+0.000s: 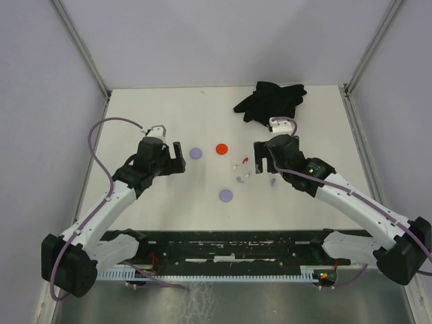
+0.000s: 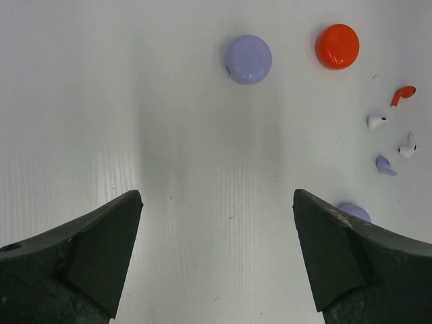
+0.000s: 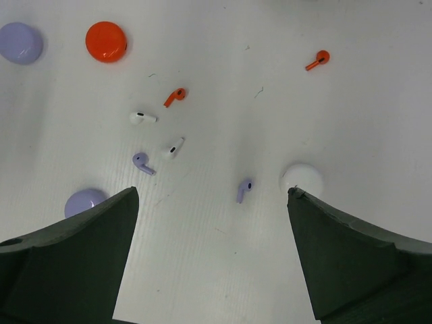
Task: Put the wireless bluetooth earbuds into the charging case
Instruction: Pick up the charging case at the center of the board.
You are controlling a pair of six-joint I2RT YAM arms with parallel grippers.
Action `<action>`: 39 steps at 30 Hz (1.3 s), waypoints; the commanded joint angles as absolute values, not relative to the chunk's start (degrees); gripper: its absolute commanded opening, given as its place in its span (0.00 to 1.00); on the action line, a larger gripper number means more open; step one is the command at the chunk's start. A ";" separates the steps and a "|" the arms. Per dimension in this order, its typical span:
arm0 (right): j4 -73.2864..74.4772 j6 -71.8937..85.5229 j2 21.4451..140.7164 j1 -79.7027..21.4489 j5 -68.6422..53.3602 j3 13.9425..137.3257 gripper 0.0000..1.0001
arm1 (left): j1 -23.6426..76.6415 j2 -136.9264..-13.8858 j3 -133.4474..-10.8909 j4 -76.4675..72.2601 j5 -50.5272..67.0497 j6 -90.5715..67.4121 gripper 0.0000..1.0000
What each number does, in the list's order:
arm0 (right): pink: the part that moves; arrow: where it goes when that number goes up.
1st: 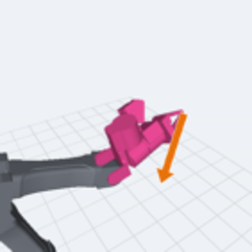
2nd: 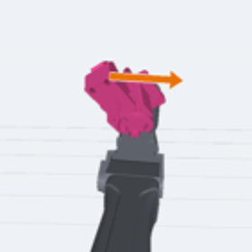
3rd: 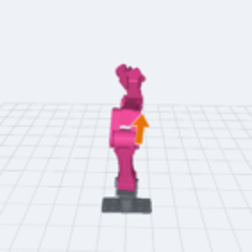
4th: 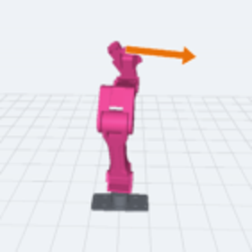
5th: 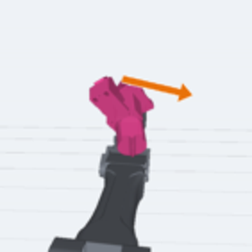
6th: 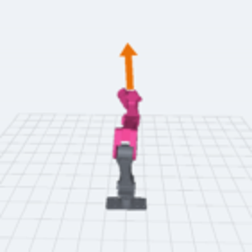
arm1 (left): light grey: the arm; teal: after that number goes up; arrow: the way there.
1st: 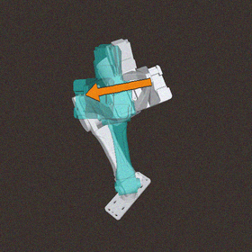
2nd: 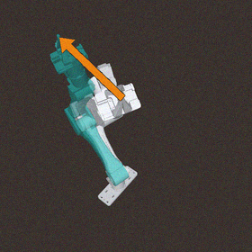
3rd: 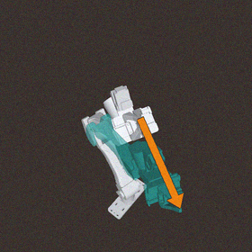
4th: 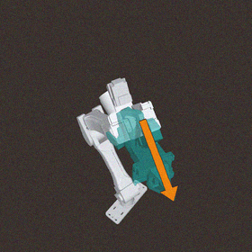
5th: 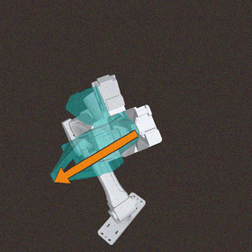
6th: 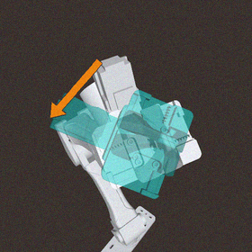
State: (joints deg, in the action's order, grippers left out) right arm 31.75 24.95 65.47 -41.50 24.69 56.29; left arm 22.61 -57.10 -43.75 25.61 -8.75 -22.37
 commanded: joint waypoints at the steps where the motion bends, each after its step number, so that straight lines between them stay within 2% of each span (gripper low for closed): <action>1: 29.90 19.88 64.29 -41.37 27.75 57.18 0.99 | 22.59 -64.26 -49.17 19.42 -5.48 -20.27 1.00; 11: 28.19 18.68 66.97 -41.31 24.97 56.70 1.00 | 22.65 -88.12 -62.01 19.08 -4.32 -15.95 0.98; 17: 27.47 18.02 67.02 -41.19 23.45 55.05 1.00 | 22.64 -98.88 -71.56 24.49 -0.66 0.85 0.98; 20: 26.72 17.21 66.52 -41.16 22.59 54.11 0.99 | 22.23 -101.04 -72.84 24.46 0.64 7.53 0.99; 23: 26.37 16.42 66.51 -41.07 21.27 53.73 0.99 | 20.92 -102.61 -72.86 22.77 9.13 13.44 0.99; 30: 27.43 15.00 66.98 -40.87 19.65 54.23 0.99 | 18.19 -107.19 -76.45 24.32 16.50 22.44 0.96; 39: 28.95 14.63 66.81 -40.78 19.19 54.36 0.99 | 16.61 -112.03 -80.02 27.14 21.12 29.59 0.86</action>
State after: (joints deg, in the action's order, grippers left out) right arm 29.30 15.35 67.31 -41.10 19.46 53.60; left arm 16.47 -110.39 -76.75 25.30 16.93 22.87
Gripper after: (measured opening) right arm 0.994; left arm 0.879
